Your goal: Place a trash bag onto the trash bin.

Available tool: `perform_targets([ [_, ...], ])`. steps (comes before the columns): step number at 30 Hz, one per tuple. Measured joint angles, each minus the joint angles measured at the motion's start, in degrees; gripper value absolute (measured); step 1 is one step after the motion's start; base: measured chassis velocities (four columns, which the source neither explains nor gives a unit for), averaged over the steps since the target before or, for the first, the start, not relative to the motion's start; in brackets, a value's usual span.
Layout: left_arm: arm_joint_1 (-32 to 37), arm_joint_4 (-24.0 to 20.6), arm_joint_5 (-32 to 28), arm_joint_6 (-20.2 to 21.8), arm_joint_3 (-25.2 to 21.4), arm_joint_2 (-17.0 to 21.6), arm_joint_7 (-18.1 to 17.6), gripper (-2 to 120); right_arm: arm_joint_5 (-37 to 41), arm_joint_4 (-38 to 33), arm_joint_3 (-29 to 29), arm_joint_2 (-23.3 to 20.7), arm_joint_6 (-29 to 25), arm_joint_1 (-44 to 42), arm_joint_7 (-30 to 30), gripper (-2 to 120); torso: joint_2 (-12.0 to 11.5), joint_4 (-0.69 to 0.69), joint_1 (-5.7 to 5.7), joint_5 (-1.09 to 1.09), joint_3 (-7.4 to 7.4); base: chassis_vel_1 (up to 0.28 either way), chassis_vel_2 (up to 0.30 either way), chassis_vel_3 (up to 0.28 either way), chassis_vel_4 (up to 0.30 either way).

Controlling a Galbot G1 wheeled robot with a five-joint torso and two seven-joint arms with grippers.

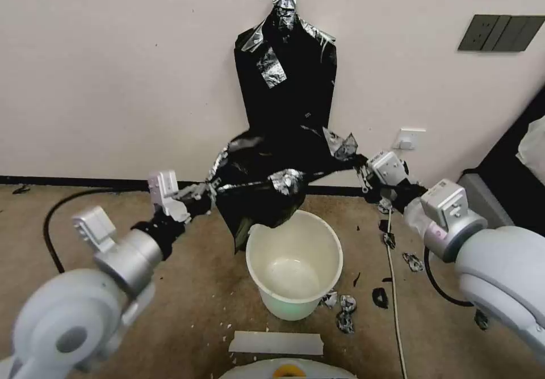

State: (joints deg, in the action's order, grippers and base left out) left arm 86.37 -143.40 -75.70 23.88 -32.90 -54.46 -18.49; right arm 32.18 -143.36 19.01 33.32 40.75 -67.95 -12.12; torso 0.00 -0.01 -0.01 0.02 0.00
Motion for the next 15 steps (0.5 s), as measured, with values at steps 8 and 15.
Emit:
perform_targets([
  [8,3.6,0.1,-0.7,2.5,-0.2,-1.0,0.1,0,4.8,0.1,0.4,-0.7,0.4,-3.6,0.6,0,0.0,0.01,0.00,0.00,0.00,0.000,0.000,0.000,0.000],
  [15,4.5,0.1,-0.6,4.4,1.1,-0.8,0.4,0,9.5,0.1,1.2,-1.9,0.5,-5.2,-0.6,0,0.0,0.01,0.00,-0.01,0.00,0.000,0.000,0.000,0.000],
])
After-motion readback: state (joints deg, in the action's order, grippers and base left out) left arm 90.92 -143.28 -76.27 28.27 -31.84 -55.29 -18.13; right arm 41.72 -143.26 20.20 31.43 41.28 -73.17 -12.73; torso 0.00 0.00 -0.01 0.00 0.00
